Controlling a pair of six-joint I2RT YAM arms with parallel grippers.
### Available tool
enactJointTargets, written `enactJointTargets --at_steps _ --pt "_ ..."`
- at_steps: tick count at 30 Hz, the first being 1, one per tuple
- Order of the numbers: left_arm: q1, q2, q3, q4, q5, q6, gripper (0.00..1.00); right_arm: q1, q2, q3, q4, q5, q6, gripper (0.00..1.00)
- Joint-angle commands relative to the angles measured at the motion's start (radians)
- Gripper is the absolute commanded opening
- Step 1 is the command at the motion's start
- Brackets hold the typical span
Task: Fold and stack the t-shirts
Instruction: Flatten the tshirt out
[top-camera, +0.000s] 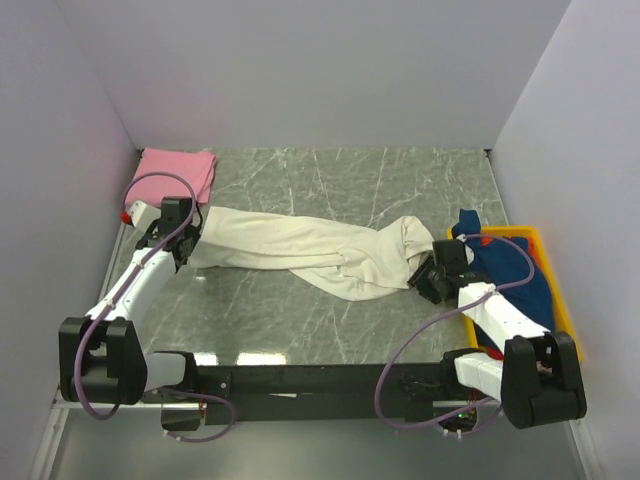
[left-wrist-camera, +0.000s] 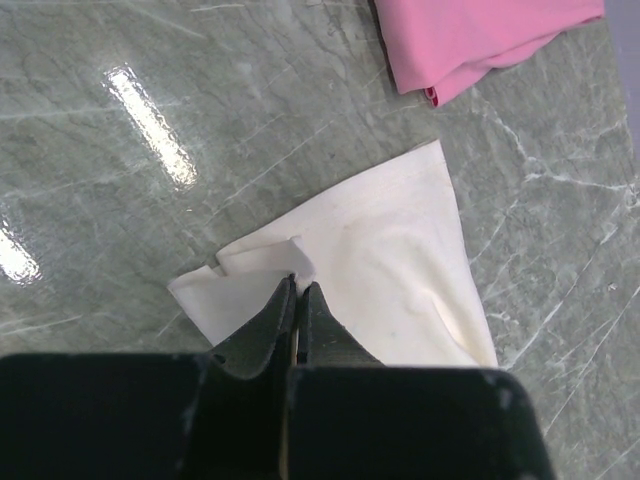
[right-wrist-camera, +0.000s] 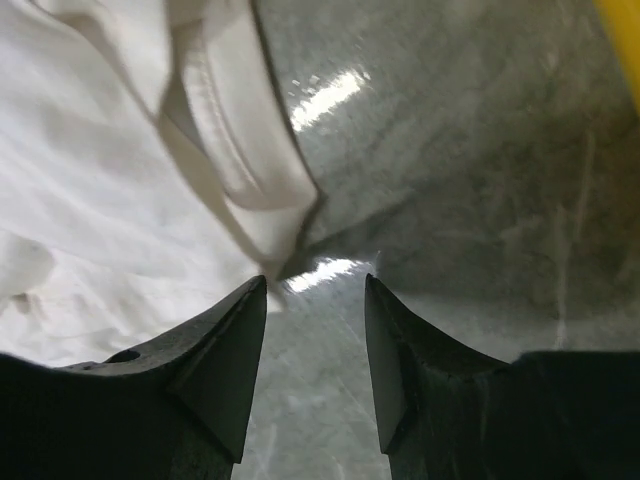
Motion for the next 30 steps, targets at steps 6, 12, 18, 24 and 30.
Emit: enactJointTargets --at_steps 6,12,18,24,30 --pt "0.006 -0.034 0.018 0.036 0.012 0.023 0.01 0.046 -0.049 -0.039 0.163 0.005 0.079 0.51" --pt "0.006 -0.023 0.019 0.039 0.018 0.023 0.01 0.075 0.011 -0.047 0.178 0.018 0.108 0.5" --pt "0.006 -0.025 0.015 0.041 0.018 0.025 0.01 0.095 0.041 -0.05 0.207 0.034 0.136 0.48" --pt "0.006 -0.031 0.019 0.038 0.018 0.028 0.01 0.096 0.069 -0.025 0.216 0.05 0.136 0.27" --pt "0.006 -0.039 0.025 0.029 0.022 0.033 0.01 0.096 -0.014 -0.002 0.144 0.062 0.121 0.12"
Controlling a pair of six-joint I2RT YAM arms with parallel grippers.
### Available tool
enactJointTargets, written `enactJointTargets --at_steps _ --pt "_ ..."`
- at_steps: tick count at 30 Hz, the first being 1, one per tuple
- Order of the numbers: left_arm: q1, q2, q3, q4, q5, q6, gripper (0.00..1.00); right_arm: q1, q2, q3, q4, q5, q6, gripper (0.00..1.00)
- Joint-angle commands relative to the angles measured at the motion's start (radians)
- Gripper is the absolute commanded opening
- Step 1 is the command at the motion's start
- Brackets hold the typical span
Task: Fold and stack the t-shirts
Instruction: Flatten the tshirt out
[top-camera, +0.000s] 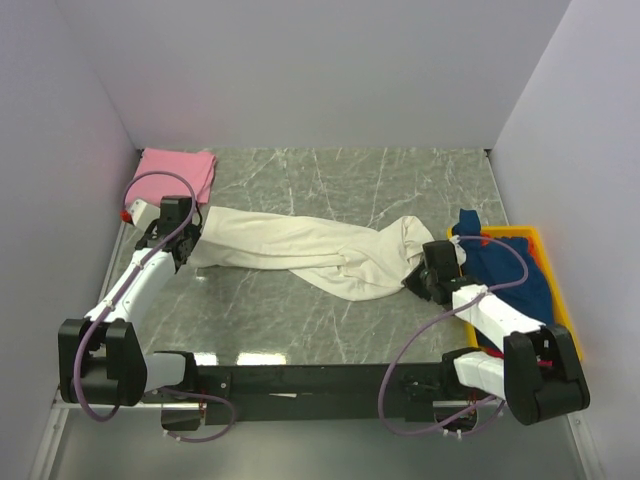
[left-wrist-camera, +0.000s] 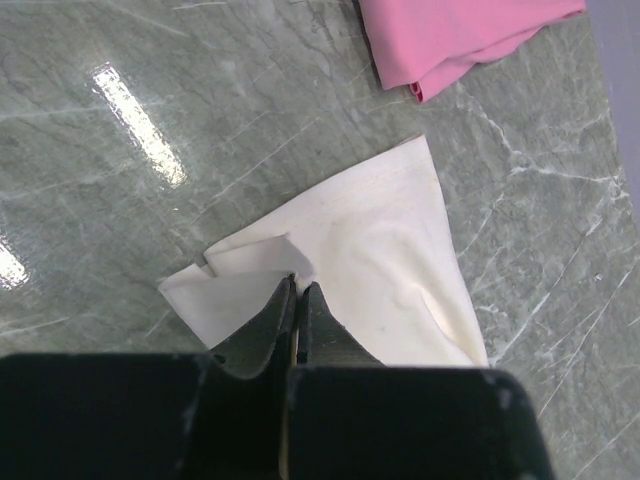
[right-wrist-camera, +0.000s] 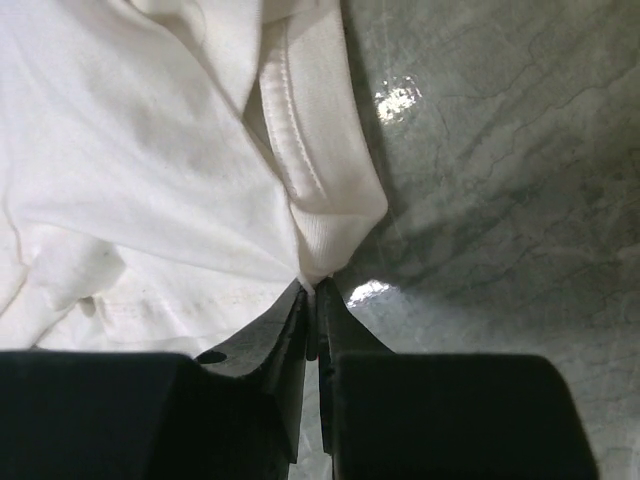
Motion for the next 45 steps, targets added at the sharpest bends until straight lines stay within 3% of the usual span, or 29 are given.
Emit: enactJointTargets --at_steps 1,8,11,14,15,18,23,26,29,33,43,45 --pt "0.006 -0.03 0.028 0.014 0.004 0.026 0.01 0.007 -0.074 0.044 -0.048 0.041 -0.011 0.12" --pt "0.006 -0.028 0.042 -0.001 0.01 0.037 0.01 0.006 -0.122 0.072 -0.123 0.033 -0.053 0.18" --pt "0.006 -0.046 0.045 -0.015 -0.001 0.043 0.01 0.006 -0.151 0.043 -0.131 0.012 -0.044 0.0" --pt "0.006 -0.069 0.042 -0.018 -0.006 0.046 0.01 0.006 -0.165 0.009 -0.128 -0.011 -0.039 0.0" --pt "0.006 -0.073 0.041 -0.018 -0.003 0.048 0.01 0.006 -0.162 0.004 -0.131 -0.026 -0.039 0.09" --pt "0.006 -0.059 0.045 -0.024 0.004 0.046 0.01 0.006 -0.151 0.003 -0.142 -0.033 -0.043 0.19" --pt "0.006 -0.057 0.03 -0.008 0.017 0.041 0.01 0.006 -0.1 0.027 -0.139 -0.065 -0.057 0.25" --pt "0.006 -0.056 0.025 0.0 0.02 0.041 0.01 0.007 -0.064 0.037 -0.129 -0.075 -0.056 0.06" --pt "0.006 -0.053 0.019 0.009 0.03 0.038 0.01 0.006 -0.053 0.035 -0.117 -0.082 -0.051 0.0" --pt "0.006 -0.051 0.022 0.009 0.043 0.04 0.01 0.007 -0.102 0.063 -0.171 -0.059 -0.059 0.0" --pt "0.006 -0.151 0.179 -0.102 0.034 0.095 0.01 -0.005 -0.287 0.62 -0.545 0.102 -0.148 0.0" --pt "0.006 -0.184 0.194 -0.112 0.025 0.101 0.01 -0.005 -0.304 0.662 -0.573 0.101 -0.166 0.0"
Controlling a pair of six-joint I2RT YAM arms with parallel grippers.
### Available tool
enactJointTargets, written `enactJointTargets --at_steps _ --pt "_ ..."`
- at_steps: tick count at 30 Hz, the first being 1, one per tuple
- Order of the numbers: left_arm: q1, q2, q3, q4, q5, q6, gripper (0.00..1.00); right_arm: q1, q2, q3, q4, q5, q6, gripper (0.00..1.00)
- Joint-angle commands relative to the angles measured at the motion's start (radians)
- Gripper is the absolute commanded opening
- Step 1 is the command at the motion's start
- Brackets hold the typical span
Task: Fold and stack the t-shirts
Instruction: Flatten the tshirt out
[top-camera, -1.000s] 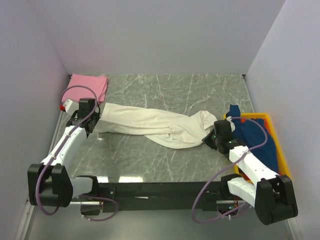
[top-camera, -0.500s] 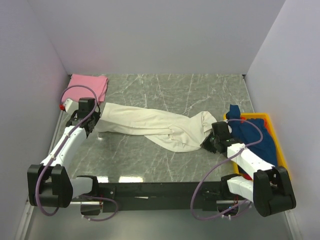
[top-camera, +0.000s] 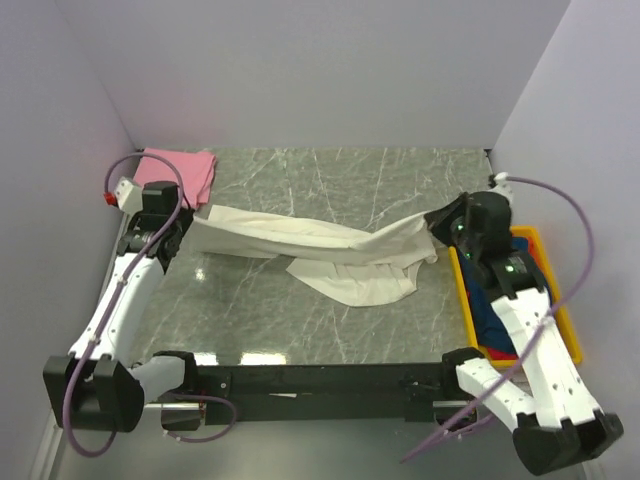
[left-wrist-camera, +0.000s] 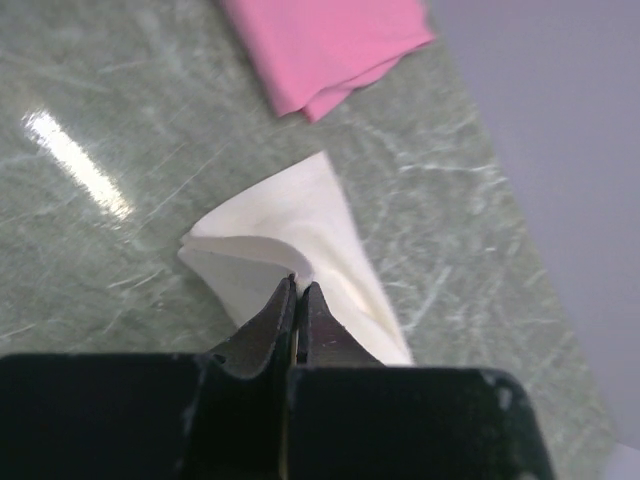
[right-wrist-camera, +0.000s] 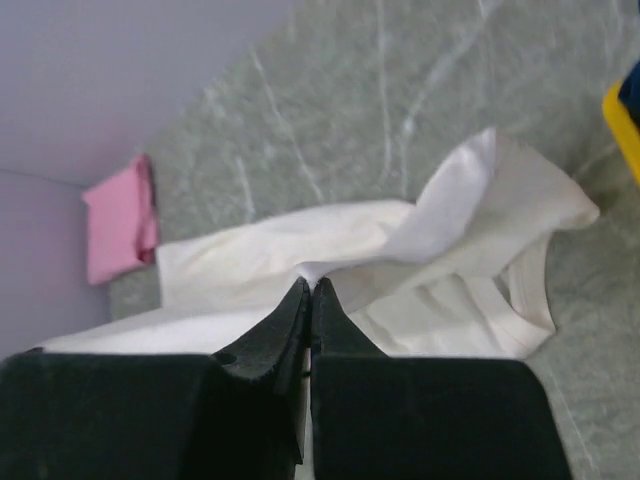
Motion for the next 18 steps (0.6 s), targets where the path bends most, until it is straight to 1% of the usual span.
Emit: enactJointTargets --at_steps 1,6,8,9,11,12,14,15,17,18 --pt "0.006 -0.082 0.065 -0.013 -0.02 0.048 0.01 -0.004 -0.043 0.08 -0.126 0.053 -0.049 0.0" --pt "0.006 -0.12 0.068 -0.029 0.013 0.065 0.01 -0.009 -0.102 0.017 -0.139 0.086 -0.052 0.0" --pt "0.006 -0.145 0.112 -0.043 0.017 0.083 0.01 -0.016 -0.116 0.091 -0.19 0.109 -0.067 0.0" --pt "0.007 -0.154 0.138 -0.063 0.02 0.094 0.01 -0.019 -0.116 0.188 -0.215 0.12 -0.069 0.0" --pt "0.007 -0.172 0.19 -0.1 0.036 0.106 0.01 -0.018 -0.113 0.301 -0.272 0.128 -0.084 0.0" --pt "0.006 -0.197 0.242 -0.112 0.051 0.117 0.01 -0.018 -0.112 0.423 -0.289 0.126 -0.087 0.0" --pt "0.007 -0.226 0.293 -0.135 0.069 0.126 0.01 -0.018 -0.109 0.551 -0.336 0.111 -0.096 0.0" --pt "0.006 -0.258 0.336 -0.152 0.079 0.135 0.01 -0.016 -0.107 0.664 -0.346 0.104 -0.102 0.0" --pt "0.007 -0.307 0.397 -0.167 0.109 0.143 0.01 -0.018 -0.104 0.765 -0.376 0.076 -0.113 0.0" --pt "0.006 -0.323 0.417 -0.178 0.118 0.151 0.01 -0.016 -0.104 0.851 -0.378 0.065 -0.119 0.0"
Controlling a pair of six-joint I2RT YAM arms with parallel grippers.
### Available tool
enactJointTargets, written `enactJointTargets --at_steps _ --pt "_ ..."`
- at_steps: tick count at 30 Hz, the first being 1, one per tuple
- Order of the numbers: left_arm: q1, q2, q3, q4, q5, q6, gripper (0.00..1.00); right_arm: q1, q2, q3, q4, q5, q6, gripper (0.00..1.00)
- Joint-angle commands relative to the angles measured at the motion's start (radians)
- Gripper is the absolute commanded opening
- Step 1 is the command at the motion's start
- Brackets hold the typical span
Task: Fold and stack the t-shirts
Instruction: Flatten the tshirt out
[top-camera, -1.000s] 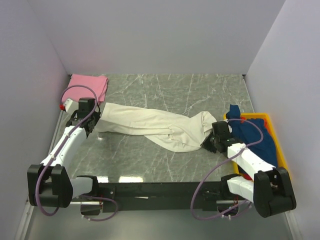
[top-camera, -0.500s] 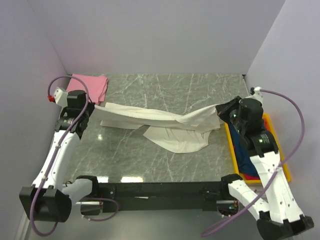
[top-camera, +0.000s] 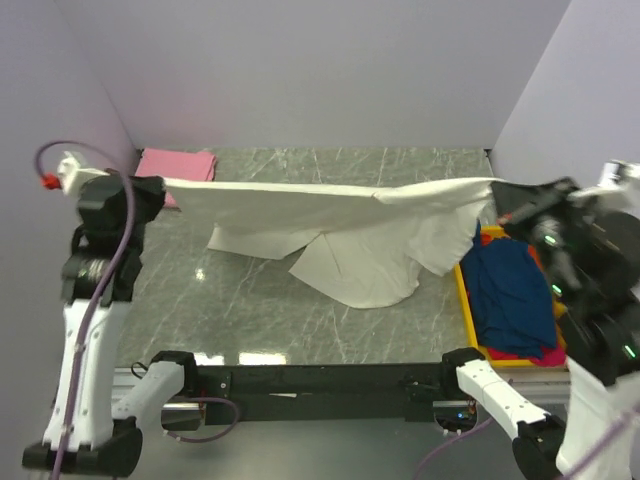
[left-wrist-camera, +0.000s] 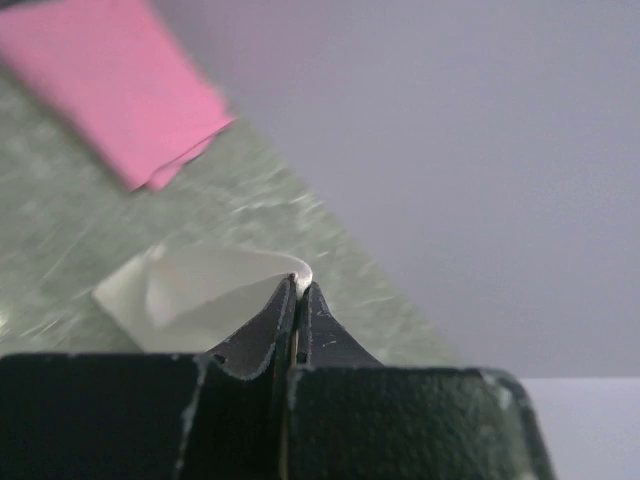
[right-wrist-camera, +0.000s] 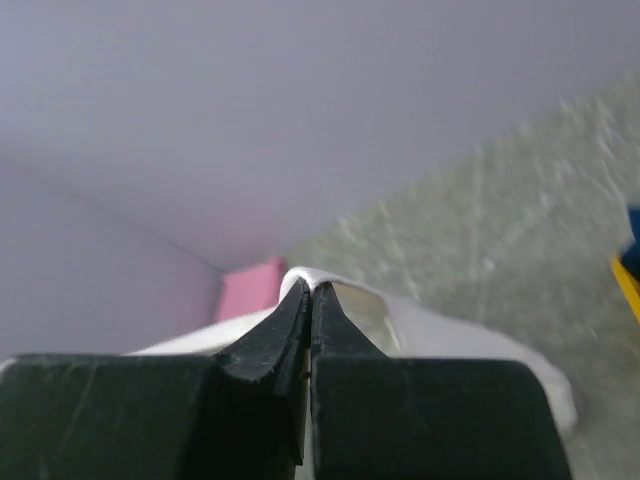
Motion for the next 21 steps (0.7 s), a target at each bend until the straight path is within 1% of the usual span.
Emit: enactJointTargets --at_steps 1,4,7,10,12,15,16,17,18,19,20,21 --pt "0.007 -0.109 0.122 -0.016 0.047 0.051 0.01 -0.007 -0.035 0.214 -0.048 -0.009 -0.045 0.0" --pt "0.007 -0.152 0.179 -0.002 0.058 0.055 0.01 -0.007 -0.026 0.31 -0.031 -0.037 -0.07 0.0" --pt "0.006 -0.123 0.236 0.013 0.062 0.06 0.01 -0.007 0.006 0.339 0.021 -0.046 -0.094 0.0" --pt "0.006 -0.055 0.248 0.083 0.07 0.065 0.01 -0.009 0.07 0.31 0.098 -0.072 -0.113 0.0" --pt "0.006 0.01 0.236 0.137 0.088 0.057 0.01 -0.007 0.11 0.244 0.2 -0.093 -0.122 0.0" --pt "0.006 0.109 0.213 0.263 0.094 0.04 0.01 -0.006 0.236 0.204 0.319 -0.125 -0.136 0.0" --pt "0.006 0.135 0.207 0.29 0.09 0.034 0.01 -0.007 0.321 0.21 0.337 -0.13 -0.143 0.0" --pt "0.006 0.19 0.195 0.367 0.09 0.029 0.01 -0.009 0.366 0.215 0.375 -0.135 -0.147 0.0" --pt "0.006 0.219 0.188 0.405 0.091 0.032 0.01 -0.009 0.409 0.218 0.403 -0.139 -0.15 0.0" --pt "0.007 0.251 0.187 0.442 0.09 0.032 0.01 -0.012 0.493 0.221 0.434 -0.15 -0.147 0.0" --pt "0.007 0.329 0.2 0.47 0.088 0.034 0.01 -0.012 0.538 0.228 0.49 -0.177 -0.145 0.0" --pt "0.007 0.372 0.213 0.539 0.099 0.049 0.01 -0.012 0.639 0.277 0.512 -0.191 -0.147 0.0"
